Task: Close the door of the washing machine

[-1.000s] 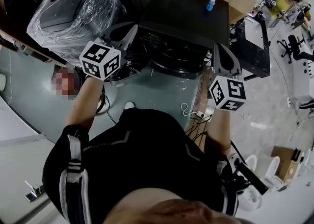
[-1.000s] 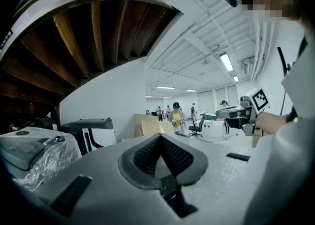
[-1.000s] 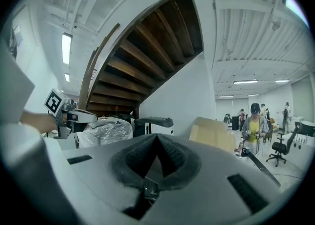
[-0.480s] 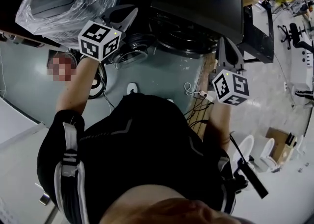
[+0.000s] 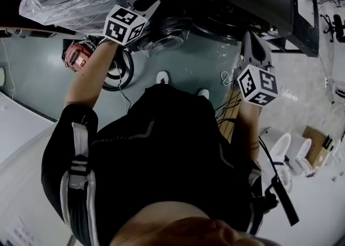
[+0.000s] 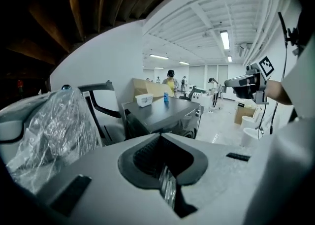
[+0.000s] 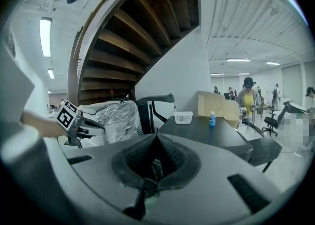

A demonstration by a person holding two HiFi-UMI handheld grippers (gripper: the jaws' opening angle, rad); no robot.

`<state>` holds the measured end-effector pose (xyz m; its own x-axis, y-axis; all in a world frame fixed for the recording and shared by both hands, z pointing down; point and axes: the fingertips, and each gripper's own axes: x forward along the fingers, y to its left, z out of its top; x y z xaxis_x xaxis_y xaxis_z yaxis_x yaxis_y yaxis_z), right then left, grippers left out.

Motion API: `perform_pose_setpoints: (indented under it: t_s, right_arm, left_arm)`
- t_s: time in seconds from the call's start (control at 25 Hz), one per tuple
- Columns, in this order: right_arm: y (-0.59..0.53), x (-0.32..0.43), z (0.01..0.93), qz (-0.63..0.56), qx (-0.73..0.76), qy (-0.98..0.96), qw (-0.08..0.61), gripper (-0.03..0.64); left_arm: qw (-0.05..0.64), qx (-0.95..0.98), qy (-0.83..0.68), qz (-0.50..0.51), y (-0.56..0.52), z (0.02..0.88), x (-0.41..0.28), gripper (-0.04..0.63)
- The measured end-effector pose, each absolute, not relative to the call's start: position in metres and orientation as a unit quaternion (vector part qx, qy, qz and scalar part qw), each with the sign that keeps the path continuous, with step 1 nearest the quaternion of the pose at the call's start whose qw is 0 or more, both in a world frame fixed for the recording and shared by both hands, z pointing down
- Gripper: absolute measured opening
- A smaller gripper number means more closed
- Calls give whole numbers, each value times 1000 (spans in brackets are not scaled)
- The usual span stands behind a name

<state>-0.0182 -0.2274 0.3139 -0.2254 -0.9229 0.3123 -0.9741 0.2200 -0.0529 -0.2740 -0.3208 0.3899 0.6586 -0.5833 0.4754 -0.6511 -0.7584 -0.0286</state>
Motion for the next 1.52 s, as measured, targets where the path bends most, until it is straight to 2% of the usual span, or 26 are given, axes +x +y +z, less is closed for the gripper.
perform_pose_setpoints:
  t_s: [0.28,0.4,0.68,0.76,0.88,1.52]
  right_arm:
    - [-223,-60,364,162,596,-774,142,5]
    - [-221,-75,383,173,587,-776,152,5]
    - [-216,-101,421,224,583,-765,155,5]
    - [-214,-109,426,230,579,-767,157,5]
    - [-209,-115,436,232,574,-766,173,5]
    - [-191,-135,474,250,556,-763,213,5]
  left_arm:
    - [90,896,-294,321,-321,476,-298,5]
    - [118,884,-281,353,-319,519,-313,8]
    - [163,864,-238,413,-309,601,-336,83]
    - [162,860,-220,432,-305,618,-340,88]
    - [155,853,-182,463,-294,643,-340,143]
    - [154,834,-154,507,-297,705,-345,143]
